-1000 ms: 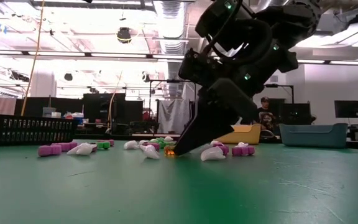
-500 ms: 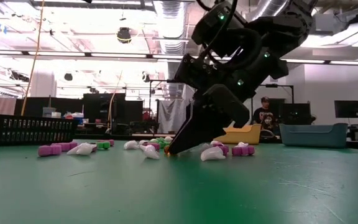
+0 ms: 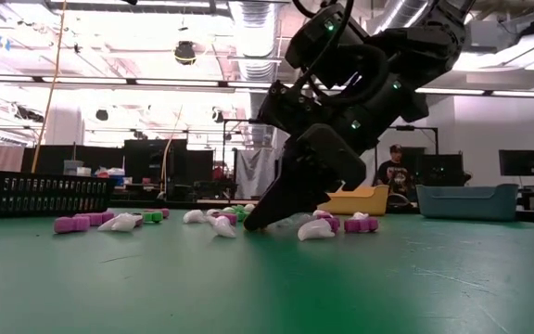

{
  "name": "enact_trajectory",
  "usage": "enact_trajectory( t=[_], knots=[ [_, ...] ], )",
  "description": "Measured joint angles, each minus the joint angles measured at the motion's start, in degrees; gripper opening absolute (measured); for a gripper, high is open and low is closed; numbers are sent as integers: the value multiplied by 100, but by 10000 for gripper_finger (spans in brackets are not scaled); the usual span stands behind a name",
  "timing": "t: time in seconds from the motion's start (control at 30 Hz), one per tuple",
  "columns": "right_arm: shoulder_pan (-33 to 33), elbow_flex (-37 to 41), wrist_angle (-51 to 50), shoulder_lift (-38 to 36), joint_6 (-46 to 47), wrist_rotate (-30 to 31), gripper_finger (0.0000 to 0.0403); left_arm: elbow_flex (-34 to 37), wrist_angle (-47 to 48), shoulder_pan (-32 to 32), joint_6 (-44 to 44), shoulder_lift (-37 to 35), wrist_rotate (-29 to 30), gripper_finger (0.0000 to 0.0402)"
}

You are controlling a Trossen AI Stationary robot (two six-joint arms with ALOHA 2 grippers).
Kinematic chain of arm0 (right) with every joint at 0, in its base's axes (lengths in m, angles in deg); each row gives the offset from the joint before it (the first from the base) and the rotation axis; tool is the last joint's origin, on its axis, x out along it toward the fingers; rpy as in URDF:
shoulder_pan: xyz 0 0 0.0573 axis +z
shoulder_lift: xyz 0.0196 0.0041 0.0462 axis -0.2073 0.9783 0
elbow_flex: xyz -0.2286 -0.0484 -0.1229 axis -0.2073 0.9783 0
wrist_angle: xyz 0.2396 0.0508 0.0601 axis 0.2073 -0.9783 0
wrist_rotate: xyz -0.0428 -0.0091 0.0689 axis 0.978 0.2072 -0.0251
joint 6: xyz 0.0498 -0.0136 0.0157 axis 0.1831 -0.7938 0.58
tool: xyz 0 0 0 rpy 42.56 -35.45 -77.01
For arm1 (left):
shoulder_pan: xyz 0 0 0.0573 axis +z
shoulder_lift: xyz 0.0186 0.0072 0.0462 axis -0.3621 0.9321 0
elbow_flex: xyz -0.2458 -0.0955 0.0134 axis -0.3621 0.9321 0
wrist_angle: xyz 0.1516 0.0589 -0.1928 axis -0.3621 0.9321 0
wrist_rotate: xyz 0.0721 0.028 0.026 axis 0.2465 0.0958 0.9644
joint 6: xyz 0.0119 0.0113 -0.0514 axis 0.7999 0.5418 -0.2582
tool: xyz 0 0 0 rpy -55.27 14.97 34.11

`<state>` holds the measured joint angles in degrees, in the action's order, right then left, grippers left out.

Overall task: Sort Halloween decoration
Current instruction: Put the orange pumpkin toy into the black bin

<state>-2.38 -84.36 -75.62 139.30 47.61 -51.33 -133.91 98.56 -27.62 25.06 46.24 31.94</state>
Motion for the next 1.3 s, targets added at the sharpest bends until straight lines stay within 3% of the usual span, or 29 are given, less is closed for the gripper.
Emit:
enact_trajectory(
  t=[0.2, 0.33, 0.77, 1.3],
  knots=[
    [13, 2, -11, 4, 22, 22, 95, 0, 0, 0, -1, 0, -2, 231],
    [13, 4, -22, 9, 29, 19, 76, 0, 0, 2, 4, 0, -2, 231],
    [-45, 8, -26, -306, 214, -92, 73, 1, 0, 1, 9, 0, 0, 231],
    [-636, -1700, 135, -294, -1257, -29, 72, 0, -2, 1, 15, -2, -2, 231]
  ],
)
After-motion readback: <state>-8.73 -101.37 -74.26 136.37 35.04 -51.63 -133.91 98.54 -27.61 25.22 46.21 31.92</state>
